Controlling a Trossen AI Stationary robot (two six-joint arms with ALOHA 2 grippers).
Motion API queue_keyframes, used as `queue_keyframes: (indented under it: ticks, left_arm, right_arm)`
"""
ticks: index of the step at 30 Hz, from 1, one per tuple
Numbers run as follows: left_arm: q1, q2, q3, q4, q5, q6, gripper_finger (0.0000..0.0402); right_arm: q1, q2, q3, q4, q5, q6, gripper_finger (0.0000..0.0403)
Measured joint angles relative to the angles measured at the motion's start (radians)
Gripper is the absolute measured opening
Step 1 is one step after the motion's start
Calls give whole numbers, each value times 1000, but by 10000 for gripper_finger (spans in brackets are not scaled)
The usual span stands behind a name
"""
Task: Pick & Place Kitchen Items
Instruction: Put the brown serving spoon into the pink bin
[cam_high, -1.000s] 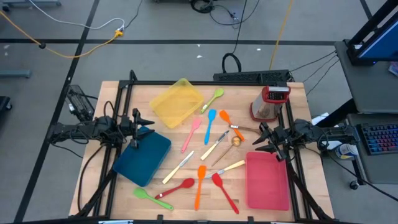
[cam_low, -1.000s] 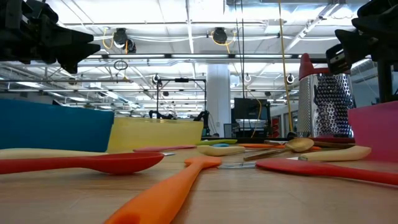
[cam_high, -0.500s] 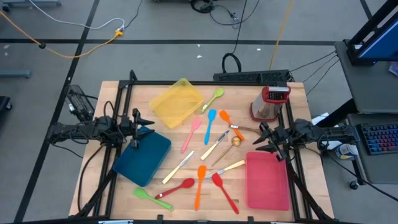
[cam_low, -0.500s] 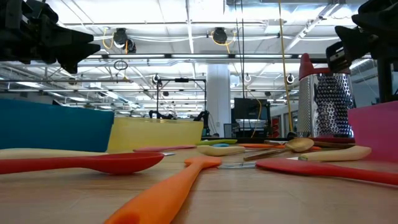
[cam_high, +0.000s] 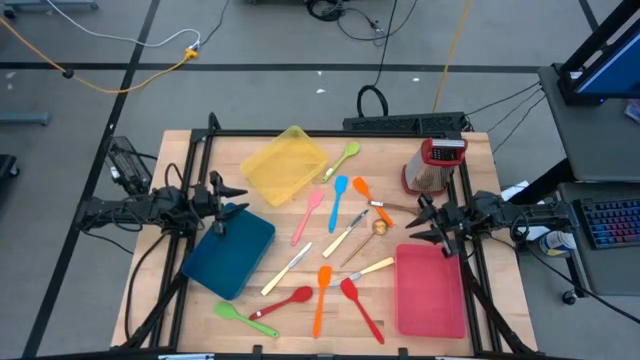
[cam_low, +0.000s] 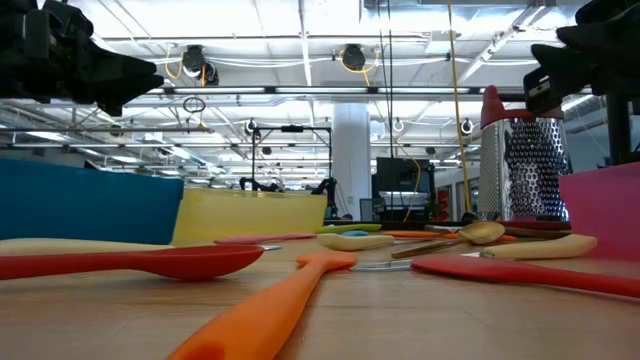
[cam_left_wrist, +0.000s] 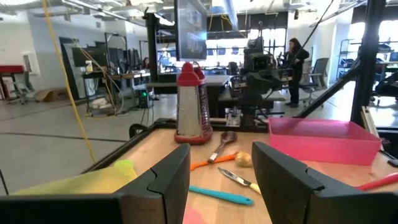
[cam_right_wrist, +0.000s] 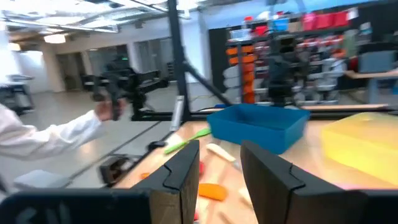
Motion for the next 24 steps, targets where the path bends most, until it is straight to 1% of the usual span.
queue_keyframes:
  ticks: [3, 6, 11, 16, 24]
  left_arm:
    - [0, 0, 0, 33, -1, -51, 177]
    - [0, 0, 0, 55, -2, -89, 177]
    - [0, 0, 0, 67, -2, -35, 177]
    - [0, 0, 0, 70, -2, -39, 177]
    - [0, 1, 0, 63, -2, -36, 177]
  right_arm:
    - [0, 0, 0, 0, 71, -6, 112]
    - [0, 0, 0, 0, 168, -8, 112]
    - [0, 0, 0, -1, 300, -1, 112]
    - [0, 0, 0, 0, 362, -22, 112]
    - [-1, 1, 0, 7, 513, -75, 112]
